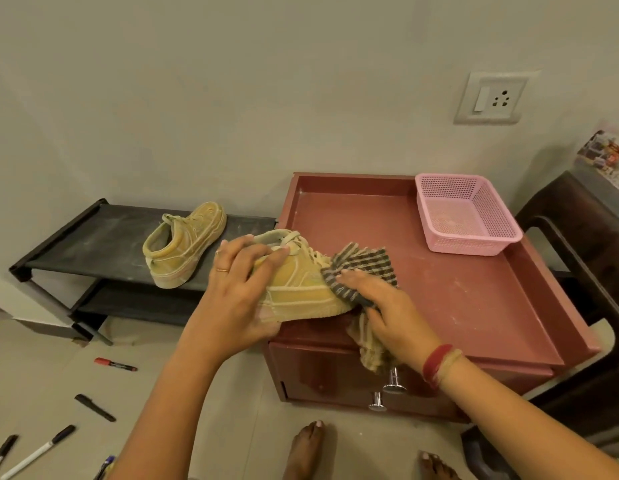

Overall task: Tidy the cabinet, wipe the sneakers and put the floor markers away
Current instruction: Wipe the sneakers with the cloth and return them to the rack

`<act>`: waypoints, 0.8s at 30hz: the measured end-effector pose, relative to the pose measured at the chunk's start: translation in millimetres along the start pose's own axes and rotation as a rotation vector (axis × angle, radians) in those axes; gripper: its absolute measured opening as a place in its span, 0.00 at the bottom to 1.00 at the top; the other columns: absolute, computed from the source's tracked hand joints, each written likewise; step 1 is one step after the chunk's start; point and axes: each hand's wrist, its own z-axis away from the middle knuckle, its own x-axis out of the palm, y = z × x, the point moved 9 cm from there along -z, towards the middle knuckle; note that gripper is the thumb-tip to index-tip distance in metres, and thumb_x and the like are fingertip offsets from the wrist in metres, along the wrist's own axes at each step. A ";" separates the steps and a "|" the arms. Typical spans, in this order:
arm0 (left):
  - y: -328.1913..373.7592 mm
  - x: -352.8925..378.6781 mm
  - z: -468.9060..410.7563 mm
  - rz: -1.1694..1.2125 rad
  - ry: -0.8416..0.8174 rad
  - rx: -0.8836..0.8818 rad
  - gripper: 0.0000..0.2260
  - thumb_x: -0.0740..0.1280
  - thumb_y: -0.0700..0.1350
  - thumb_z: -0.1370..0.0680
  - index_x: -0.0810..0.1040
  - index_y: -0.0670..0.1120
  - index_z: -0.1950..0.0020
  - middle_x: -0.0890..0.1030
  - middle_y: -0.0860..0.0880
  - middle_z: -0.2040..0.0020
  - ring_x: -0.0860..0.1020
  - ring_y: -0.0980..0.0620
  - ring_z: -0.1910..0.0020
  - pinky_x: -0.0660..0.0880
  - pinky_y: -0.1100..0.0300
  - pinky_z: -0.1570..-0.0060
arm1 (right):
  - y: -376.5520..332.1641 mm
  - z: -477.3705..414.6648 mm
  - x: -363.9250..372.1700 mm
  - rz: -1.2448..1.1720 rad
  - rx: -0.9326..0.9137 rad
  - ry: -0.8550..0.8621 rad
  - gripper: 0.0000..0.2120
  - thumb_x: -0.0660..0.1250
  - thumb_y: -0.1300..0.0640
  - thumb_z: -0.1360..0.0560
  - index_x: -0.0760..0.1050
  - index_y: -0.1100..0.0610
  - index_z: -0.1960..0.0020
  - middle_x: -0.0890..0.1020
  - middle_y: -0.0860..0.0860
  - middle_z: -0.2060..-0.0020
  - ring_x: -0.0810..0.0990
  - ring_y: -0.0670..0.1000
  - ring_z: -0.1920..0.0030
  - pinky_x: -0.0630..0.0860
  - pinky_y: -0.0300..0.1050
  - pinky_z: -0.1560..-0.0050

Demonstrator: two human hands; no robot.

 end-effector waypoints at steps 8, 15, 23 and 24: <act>6.6 5.1 0.7 -0.036 0.006 0.036 0.41 0.79 0.49 0.42 0.70 0.46 0.31 0.71 0.46 0.38 0.64 0.41 0.32 0.60 0.32 0.33 | 9.9 1.3 7.0 -0.016 0.092 -0.050 0.30 0.54 0.71 0.33 0.73 0.55 0.34 0.74 0.48 0.36 0.68 0.44 0.33 0.57 0.30 0.31; 10.5 5.5 2.4 -0.048 0.006 0.052 0.40 0.80 0.50 0.42 0.72 0.46 0.31 0.73 0.45 0.39 0.66 0.41 0.32 0.56 0.36 0.29 | 14.5 -1.6 8.5 0.040 0.095 -0.104 0.32 0.55 0.72 0.34 0.72 0.52 0.34 0.74 0.45 0.37 0.67 0.42 0.34 0.55 0.27 0.32; 15.3 7.5 3.0 -0.058 -0.007 0.054 0.39 0.79 0.49 0.41 0.72 0.46 0.31 0.73 0.45 0.39 0.66 0.41 0.32 0.54 0.36 0.29 | 13.4 -6.5 10.3 0.000 0.129 -0.054 0.29 0.57 0.74 0.31 0.72 0.56 0.34 0.75 0.49 0.37 0.70 0.45 0.35 0.58 0.31 0.33; 16.3 7.9 3.1 -0.062 -0.009 0.054 0.39 0.79 0.48 0.41 0.73 0.46 0.31 0.74 0.45 0.40 0.66 0.41 0.32 0.54 0.37 0.29 | 20.3 -8.5 7.0 0.033 0.134 -0.041 0.29 0.57 0.74 0.32 0.72 0.56 0.34 0.75 0.50 0.36 0.70 0.46 0.35 0.58 0.31 0.33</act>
